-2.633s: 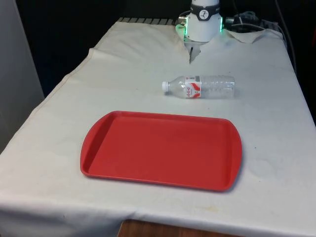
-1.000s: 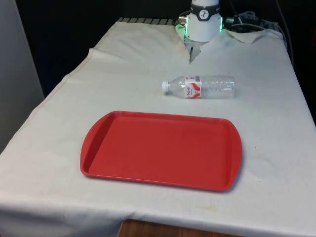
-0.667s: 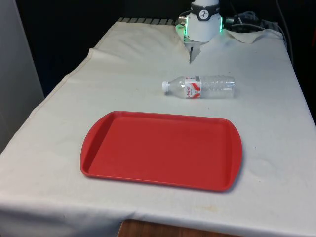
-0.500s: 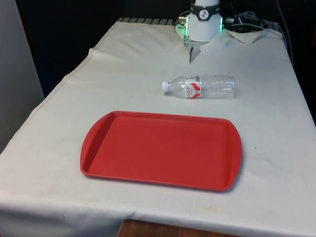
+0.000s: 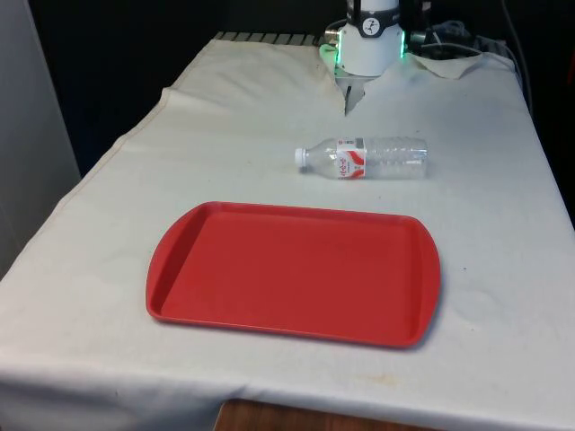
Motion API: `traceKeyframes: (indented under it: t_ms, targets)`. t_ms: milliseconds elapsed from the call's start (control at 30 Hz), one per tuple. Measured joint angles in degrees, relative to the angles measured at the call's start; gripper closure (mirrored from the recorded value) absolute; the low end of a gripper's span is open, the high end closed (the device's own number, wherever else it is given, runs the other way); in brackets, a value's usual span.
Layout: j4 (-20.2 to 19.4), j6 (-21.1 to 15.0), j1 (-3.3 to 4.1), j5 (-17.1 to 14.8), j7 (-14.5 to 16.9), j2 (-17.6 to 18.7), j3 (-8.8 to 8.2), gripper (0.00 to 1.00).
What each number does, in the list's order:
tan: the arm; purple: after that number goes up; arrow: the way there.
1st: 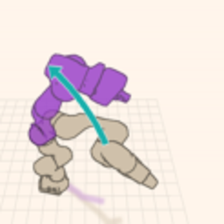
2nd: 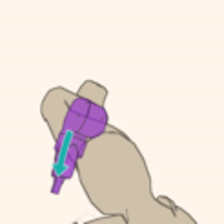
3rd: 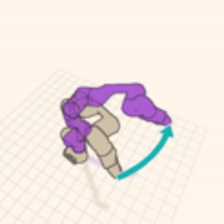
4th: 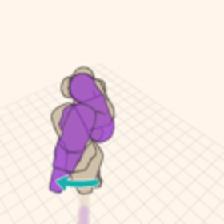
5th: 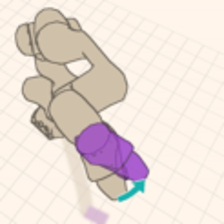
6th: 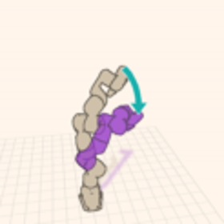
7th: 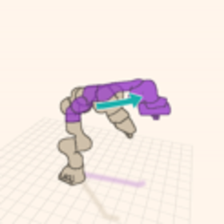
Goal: Place the bottle upright on the tray.
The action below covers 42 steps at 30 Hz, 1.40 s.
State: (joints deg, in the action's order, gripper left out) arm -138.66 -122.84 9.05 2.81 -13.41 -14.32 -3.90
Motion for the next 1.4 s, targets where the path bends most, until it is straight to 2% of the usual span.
traceKeyframes:
  t_ms: [800, 1400]
  targets:
    - [-2.46, -5.61, 0.00, -0.11, -9.74, 3.32, 0.23, 0.00]
    - [-2.58, -5.79, -0.11, -0.63, -16.16, 5.44, 0.23, 0.00]
